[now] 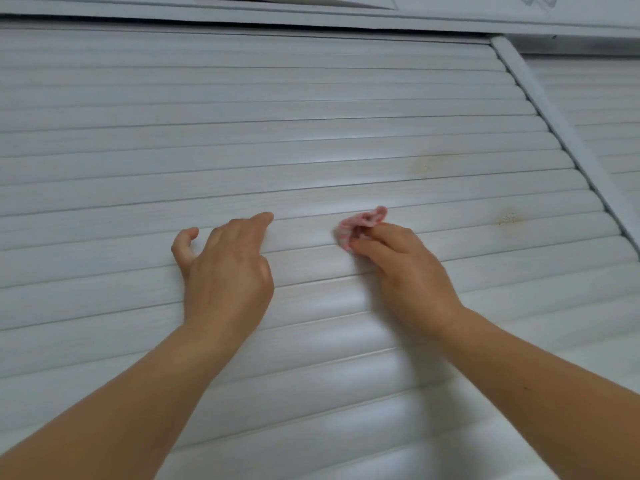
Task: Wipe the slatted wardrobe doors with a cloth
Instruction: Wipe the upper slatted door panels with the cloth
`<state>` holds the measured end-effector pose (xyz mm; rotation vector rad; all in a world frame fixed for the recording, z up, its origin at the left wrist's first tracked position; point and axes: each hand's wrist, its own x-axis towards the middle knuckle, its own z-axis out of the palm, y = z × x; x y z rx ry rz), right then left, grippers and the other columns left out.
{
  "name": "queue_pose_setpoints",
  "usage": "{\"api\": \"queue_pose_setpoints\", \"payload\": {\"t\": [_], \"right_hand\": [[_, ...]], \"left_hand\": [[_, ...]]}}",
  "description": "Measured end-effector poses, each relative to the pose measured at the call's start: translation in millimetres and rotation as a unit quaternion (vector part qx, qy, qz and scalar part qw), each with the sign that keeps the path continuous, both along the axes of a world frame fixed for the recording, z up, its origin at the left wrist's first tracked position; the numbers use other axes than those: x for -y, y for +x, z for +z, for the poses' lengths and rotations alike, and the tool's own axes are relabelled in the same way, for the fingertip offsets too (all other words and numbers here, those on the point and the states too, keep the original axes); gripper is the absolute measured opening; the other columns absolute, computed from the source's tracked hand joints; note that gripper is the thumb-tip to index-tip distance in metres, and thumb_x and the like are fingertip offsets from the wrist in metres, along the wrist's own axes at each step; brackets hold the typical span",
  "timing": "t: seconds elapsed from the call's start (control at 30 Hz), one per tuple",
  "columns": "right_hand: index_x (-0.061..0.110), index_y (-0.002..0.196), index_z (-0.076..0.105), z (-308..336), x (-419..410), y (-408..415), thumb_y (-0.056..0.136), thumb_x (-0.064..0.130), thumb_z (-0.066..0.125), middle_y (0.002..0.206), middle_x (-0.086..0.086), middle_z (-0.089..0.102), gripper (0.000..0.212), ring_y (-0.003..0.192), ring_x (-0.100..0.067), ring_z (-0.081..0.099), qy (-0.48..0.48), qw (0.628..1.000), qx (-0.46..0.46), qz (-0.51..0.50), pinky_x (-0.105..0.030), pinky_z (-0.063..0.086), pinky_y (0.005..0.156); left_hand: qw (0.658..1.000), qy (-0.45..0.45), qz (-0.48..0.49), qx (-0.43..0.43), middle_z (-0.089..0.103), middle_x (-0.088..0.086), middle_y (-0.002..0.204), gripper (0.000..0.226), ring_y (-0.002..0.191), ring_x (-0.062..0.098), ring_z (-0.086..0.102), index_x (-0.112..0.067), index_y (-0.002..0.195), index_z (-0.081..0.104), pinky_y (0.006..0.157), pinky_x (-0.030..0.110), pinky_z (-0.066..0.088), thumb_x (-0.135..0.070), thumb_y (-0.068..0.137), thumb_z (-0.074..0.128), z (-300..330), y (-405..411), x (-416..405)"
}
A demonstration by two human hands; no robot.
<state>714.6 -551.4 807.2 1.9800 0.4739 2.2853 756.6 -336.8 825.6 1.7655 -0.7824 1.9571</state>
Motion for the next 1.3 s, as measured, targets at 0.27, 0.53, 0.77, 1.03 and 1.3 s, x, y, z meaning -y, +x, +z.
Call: {"api": "queue_pose_setpoints", "payload": {"t": [0.27, 0.53, 0.77, 1.03, 1.3], "right_hand": [[0.034, 0.077, 0.060, 10, 34, -28, 0.095, 0.022, 0.045, 0.091, 0.028, 0.057, 0.027, 0.096, 0.015, 0.048, 0.276, 0.947, 0.003, 0.164, 0.001, 0.031, 0.066], [0.023, 0.144, 0.037, 40, 0, -21, 0.096, 0.022, 0.028, 0.153, -0.002, 0.028, 0.049, 0.141, -0.021, 0.023, 0.034, 0.984, -0.114, -0.129, -0.042, 0.020, 0.113], [0.034, 0.147, 0.018, 67, 48, -42, 0.097, 0.028, 0.023, 0.157, 0.009, 0.013, 0.051, 0.146, -0.013, 0.005, 0.177, 0.950, -0.154, -0.204, -0.049, 0.000, 0.115], [0.021, 0.144, 0.030, 70, 102, -58, 0.095, 0.029, 0.017, 0.154, -0.002, 0.024, 0.051, 0.143, -0.022, 0.016, 0.326, 0.918, -0.146, -0.174, -0.048, 0.016, 0.113], [0.011, 0.140, 0.040, 66, 33, -38, 0.093, 0.022, 0.030, 0.140, -0.010, 0.043, 0.050, 0.129, -0.027, 0.034, 0.175, 0.971, -0.091, -0.133, -0.027, 0.022, 0.103]], "left_hand": [[0.998, 0.044, 0.033, -0.024, 0.054, 0.001, 0.131, 0.055, 0.125, 0.017, 0.045, -0.023, 0.122, 0.059, 0.105, 0.040, 0.004, -0.019, 0.075, 0.031, -5, -5, 22], [0.997, 0.071, 0.037, -0.010, 0.053, 0.003, 0.133, 0.055, 0.126, 0.020, 0.046, -0.021, 0.119, 0.061, 0.104, 0.042, 0.003, -0.021, 0.071, 0.035, 15, -23, 57], [0.988, 0.120, 0.087, -0.053, 0.012, -0.008, 0.155, 0.052, 0.142, 0.009, 0.006, -0.032, 0.144, 0.022, 0.113, 0.045, -0.005, -0.023, 0.094, 0.032, 31, -33, 79], [0.986, 0.126, 0.096, -0.047, 0.003, -0.006, 0.157, 0.057, 0.143, 0.010, -0.005, -0.031, 0.145, 0.019, 0.113, 0.045, -0.010, -0.022, 0.092, 0.036, 29, -29, 84], [0.995, 0.067, 0.078, 0.003, 0.045, -0.002, 0.140, 0.051, 0.132, 0.015, 0.037, -0.024, 0.119, 0.056, 0.105, 0.041, -0.004, -0.025, 0.080, 0.024, 36, -30, 92]]}}
